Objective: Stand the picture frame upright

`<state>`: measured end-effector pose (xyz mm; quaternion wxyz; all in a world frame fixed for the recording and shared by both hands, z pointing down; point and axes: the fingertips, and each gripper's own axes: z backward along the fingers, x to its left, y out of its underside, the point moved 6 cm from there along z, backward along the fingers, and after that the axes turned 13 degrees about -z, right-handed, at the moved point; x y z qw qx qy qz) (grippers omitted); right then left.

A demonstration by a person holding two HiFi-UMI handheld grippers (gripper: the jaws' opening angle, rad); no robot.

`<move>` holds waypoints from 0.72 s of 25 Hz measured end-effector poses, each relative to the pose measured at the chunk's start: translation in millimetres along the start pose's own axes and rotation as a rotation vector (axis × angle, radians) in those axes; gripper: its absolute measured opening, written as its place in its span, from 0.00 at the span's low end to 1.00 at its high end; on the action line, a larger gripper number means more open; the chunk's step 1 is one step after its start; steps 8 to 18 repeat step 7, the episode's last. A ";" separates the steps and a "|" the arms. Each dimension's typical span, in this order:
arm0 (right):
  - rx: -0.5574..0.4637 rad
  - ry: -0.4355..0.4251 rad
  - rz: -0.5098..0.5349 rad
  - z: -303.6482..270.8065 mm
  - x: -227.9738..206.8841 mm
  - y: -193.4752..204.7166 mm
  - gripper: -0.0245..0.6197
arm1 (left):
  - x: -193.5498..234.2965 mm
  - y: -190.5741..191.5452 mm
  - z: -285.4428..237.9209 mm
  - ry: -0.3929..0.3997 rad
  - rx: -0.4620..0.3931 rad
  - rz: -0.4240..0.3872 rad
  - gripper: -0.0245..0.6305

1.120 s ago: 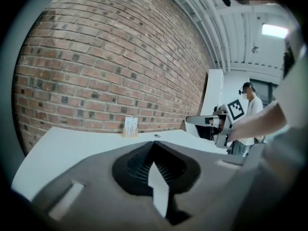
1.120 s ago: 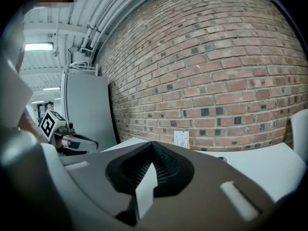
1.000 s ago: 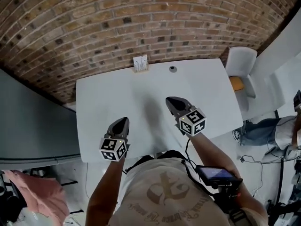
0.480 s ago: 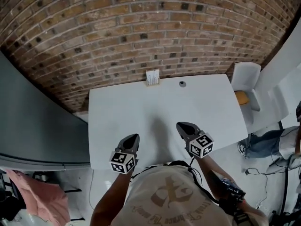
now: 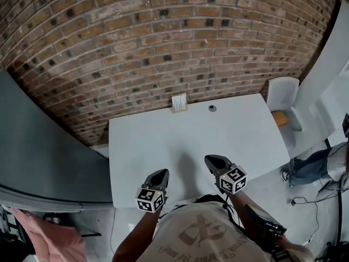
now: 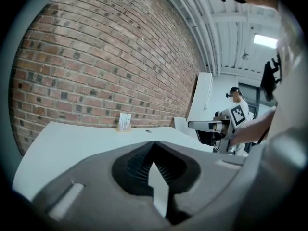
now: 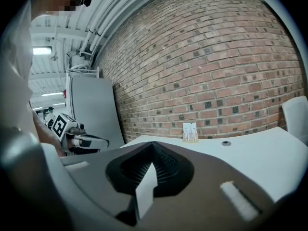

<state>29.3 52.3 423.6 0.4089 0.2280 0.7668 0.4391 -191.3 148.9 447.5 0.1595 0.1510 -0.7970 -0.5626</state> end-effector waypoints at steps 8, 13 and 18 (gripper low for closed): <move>0.010 0.026 -0.028 20.4 5.0 9.4 0.05 | -15.7 6.5 10.6 0.016 0.005 0.022 0.04; 0.010 0.026 -0.028 20.4 5.0 9.4 0.05 | -15.7 6.5 10.6 0.016 0.005 0.022 0.04; 0.010 0.026 -0.028 20.4 5.0 9.4 0.05 | -15.7 6.5 10.6 0.016 0.005 0.022 0.04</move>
